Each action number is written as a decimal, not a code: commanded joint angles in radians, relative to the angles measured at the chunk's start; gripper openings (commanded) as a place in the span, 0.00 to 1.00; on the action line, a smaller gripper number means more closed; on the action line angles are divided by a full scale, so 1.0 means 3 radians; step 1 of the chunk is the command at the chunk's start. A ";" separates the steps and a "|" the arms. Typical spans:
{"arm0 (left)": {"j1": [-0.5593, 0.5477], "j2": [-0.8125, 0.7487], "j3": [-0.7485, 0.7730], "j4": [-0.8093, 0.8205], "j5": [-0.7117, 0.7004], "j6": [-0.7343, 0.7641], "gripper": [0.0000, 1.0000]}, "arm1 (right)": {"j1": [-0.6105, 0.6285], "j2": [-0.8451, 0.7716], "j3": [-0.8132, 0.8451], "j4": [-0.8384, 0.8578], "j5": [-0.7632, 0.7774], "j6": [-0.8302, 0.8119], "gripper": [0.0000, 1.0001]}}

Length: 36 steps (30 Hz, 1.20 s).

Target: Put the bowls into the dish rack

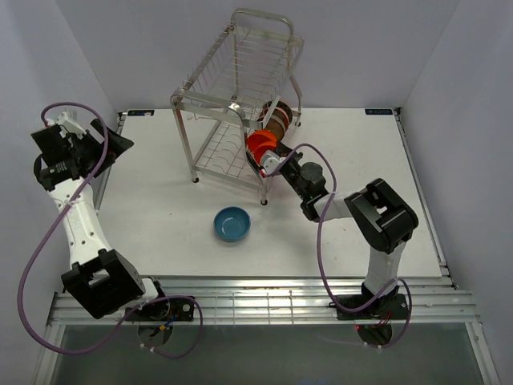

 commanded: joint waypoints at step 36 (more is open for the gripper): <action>-0.1886 -0.1116 -0.2502 0.2222 0.0922 0.1912 0.64 | 0.0068 0.0311 0.0597 0.1976 0.0452 0.0016 0.08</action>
